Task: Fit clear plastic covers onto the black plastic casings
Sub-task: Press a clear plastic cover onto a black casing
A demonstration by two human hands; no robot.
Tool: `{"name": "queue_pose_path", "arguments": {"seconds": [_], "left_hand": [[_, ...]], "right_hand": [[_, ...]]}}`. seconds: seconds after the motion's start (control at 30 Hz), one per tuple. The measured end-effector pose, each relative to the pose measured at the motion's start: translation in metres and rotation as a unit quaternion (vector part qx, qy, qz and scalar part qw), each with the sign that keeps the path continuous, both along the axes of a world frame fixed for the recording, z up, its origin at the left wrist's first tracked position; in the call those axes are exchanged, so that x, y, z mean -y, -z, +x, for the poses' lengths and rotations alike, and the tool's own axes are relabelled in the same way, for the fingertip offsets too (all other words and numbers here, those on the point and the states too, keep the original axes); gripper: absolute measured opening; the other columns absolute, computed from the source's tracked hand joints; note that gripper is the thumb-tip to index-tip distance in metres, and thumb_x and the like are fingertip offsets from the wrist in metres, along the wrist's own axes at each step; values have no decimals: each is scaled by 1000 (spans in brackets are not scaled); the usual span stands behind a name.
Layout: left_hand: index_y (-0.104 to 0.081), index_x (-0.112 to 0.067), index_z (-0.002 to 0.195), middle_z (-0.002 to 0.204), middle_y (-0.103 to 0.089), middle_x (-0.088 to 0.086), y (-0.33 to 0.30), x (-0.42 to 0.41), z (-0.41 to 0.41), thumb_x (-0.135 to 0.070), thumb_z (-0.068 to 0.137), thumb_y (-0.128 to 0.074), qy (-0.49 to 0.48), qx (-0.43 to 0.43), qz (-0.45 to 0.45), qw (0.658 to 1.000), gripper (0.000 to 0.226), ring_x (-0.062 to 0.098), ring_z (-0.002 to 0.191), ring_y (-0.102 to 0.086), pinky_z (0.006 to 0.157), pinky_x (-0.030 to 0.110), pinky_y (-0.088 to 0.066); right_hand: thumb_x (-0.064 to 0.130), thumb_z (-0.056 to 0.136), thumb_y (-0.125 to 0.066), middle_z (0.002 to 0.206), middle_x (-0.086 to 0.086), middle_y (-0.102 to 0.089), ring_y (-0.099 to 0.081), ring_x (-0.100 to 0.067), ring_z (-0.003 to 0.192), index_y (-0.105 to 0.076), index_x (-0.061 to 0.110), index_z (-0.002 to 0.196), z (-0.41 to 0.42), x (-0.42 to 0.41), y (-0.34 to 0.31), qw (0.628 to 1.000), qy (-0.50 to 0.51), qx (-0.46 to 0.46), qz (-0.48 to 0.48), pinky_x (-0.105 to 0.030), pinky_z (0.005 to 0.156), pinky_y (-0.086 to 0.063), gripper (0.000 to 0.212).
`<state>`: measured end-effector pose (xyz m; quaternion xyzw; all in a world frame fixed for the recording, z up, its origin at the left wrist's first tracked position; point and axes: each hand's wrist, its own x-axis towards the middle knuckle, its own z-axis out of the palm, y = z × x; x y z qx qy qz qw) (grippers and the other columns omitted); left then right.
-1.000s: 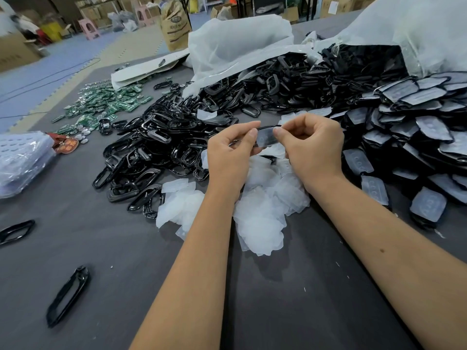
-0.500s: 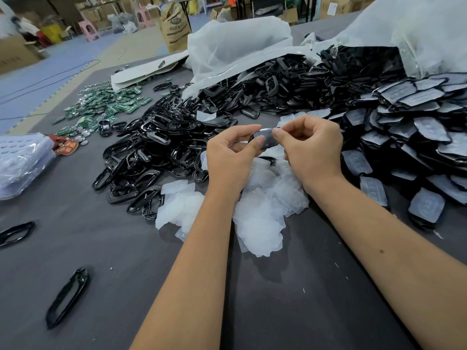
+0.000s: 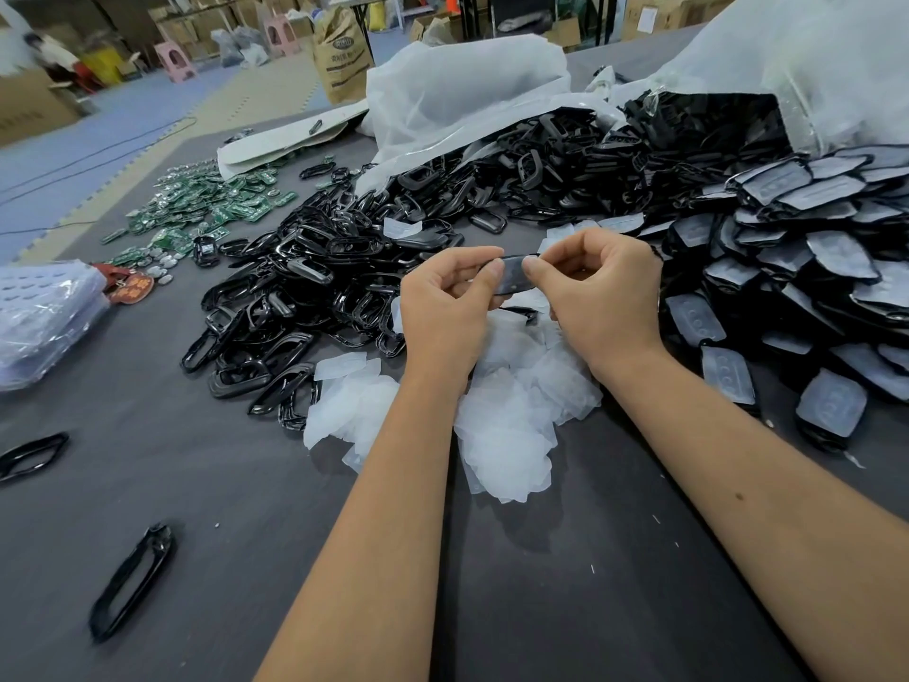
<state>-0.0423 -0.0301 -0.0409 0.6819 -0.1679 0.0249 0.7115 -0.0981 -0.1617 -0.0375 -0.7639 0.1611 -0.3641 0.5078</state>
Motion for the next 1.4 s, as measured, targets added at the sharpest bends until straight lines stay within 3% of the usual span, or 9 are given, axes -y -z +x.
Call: {"name": "queue_pose_path", "arguments": {"seconds": [0.17,0.33,0.47,0.8,1.0,1.17,1.3,1.4], "left_hand": [[-77,-11,99,81,-77,1,-1,0,-2,-5,94,-73,5,-13,-7,1000,9,12,74,-72,67,19,-57],[-77,-9,103,93,-78,15,-3,-1,-3,1,85,-79,21,-11,0,1000,20,31,85,-77,79,35,-63],[-76,-7,101,85,-79,6,-3,-1,-3,4,88,-74,22,-9,-9,1000,17,17,77,-77,70,21,-58],[-76,-7,100,81,-77,1,-1,-2,0,4,92,-70,14,-17,-16,1000,15,13,73,-74,67,20,-56],[-76,-12,100,78,-77,-1,-2,-2,0,4,94,-68,17,-26,-26,999,18,10,73,-73,67,18,-56],[-76,-10,101,82,-78,2,-3,-2,-1,5,95,-65,30,-23,-30,999,19,10,75,-72,68,18,-56],[-75,-5,103,83,-78,5,-5,-1,-3,5,95,-66,46,-30,-50,997,16,16,79,-74,70,21,-57],[-74,-5,100,84,-78,5,-5,-1,-5,5,92,-71,58,-31,-59,996,14,19,81,-76,71,22,-58]], "right_hand": [[23,85,-83,69,2,-72,-67,-17,58,-74,13,79,0,0,-1,1000,-3,1,-14,-32,64,-58,15],[23,85,-83,69,3,-71,-66,-14,57,-73,14,79,0,0,-1,1000,-2,-4,-13,-28,63,-56,15],[23,84,-84,69,5,-70,-65,-12,58,-73,15,78,0,-1,-2,1000,1,-5,-20,-26,63,-55,15],[25,83,-84,67,6,-69,-62,-11,56,-70,18,73,0,-1,-1,1000,-24,-9,-4,-25,60,-51,18],[25,80,-89,76,-7,-72,-61,-18,55,-67,16,83,2,4,2,993,-60,0,101,-30,55,-49,24],[12,87,-82,58,6,-66,-54,-7,42,-72,11,91,0,5,-2,980,-139,0,144,-20,39,-40,10],[4,89,-78,54,6,-63,-52,-6,43,-72,-2,94,0,7,-4,971,-163,7,173,-19,42,-41,10],[0,88,-78,61,0,-64,-56,-9,50,-71,-3,95,0,8,-4,966,-170,14,195,-20,45,-43,9]]}}
